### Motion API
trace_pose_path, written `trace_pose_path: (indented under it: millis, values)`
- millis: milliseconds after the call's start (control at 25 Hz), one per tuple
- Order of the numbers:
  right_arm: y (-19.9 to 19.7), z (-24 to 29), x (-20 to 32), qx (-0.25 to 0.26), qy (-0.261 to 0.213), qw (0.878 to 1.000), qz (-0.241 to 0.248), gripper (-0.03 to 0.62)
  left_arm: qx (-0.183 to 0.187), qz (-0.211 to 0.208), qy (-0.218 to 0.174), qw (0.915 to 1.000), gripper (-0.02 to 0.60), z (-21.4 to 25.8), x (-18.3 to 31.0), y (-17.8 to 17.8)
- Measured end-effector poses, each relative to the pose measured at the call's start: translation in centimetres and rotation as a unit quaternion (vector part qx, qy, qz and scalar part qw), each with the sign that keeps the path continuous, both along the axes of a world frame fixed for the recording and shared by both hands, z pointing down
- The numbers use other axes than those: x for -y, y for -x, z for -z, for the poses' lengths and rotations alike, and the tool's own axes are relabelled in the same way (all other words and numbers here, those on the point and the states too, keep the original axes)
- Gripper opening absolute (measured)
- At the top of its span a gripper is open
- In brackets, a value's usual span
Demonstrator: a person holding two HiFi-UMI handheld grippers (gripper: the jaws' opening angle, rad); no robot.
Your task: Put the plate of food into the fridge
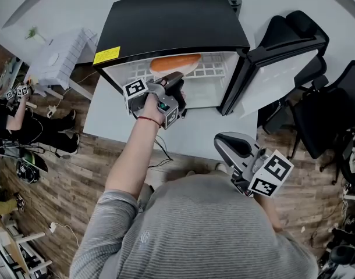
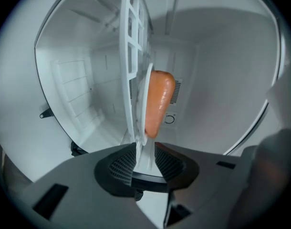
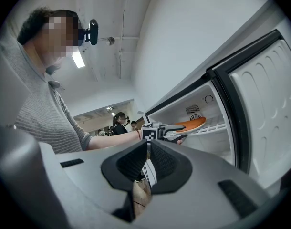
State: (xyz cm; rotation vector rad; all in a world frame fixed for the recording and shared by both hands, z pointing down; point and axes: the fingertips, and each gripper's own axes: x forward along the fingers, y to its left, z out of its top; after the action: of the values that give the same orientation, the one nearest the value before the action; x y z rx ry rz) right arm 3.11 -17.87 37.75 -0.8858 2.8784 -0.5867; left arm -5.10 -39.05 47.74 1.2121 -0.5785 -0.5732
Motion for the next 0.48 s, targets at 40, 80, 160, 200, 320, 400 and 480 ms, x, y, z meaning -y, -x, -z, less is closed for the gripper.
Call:
trace_pose_path:
  millis: [40, 80, 160, 200, 320, 400, 480]
  values:
    - [0.1, 0.0, 0.0, 0.0, 0.0, 1.0, 0.0, 0.016, -0.005, -0.005, 0.0, 1.0, 0.113, 0.0, -0.3, -0.1]
    - [0.1, 0.0, 0.0, -0.001, 0.0, 1.0, 0.001, 0.016, -0.01, -0.01, 0.0, 0.9999, 0.118, -0.1, -0.7, -0.2]
    - [0.2, -0.1, 0.0, -0.002, 0.001, 1.0, 0.003, 0.017, -0.014, -0.017, -0.005, 0.9997, 0.12, -0.2, -1.3, -0.4]
    - [0.3, -0.2, 0.0, -0.002, 0.001, 1.0, 0.004, 0.017, -0.014, -0.021, -0.009, 0.9996, 0.12, -0.2, -1.7, -0.4]
    - [0.4, -0.3, -0.1, -0.002, 0.001, 1.0, 0.006, 0.017, -0.004, -0.034, -0.021, 0.9992, 0.12, -0.2, -2.7, -0.4]
    - [0.6, -0.4, -0.1, -0.002, 0.002, 1.0, 0.01, 0.017, 0.003, -0.039, -0.032, 0.9987, 0.117, 0.1, -3.3, -0.3]
    - [0.9, -0.4, -0.2, -0.003, 0.002, 1.0, 0.013, 0.017, 0.01, -0.042, -0.043, 0.9981, 0.103, 0.4, -3.8, -0.1]
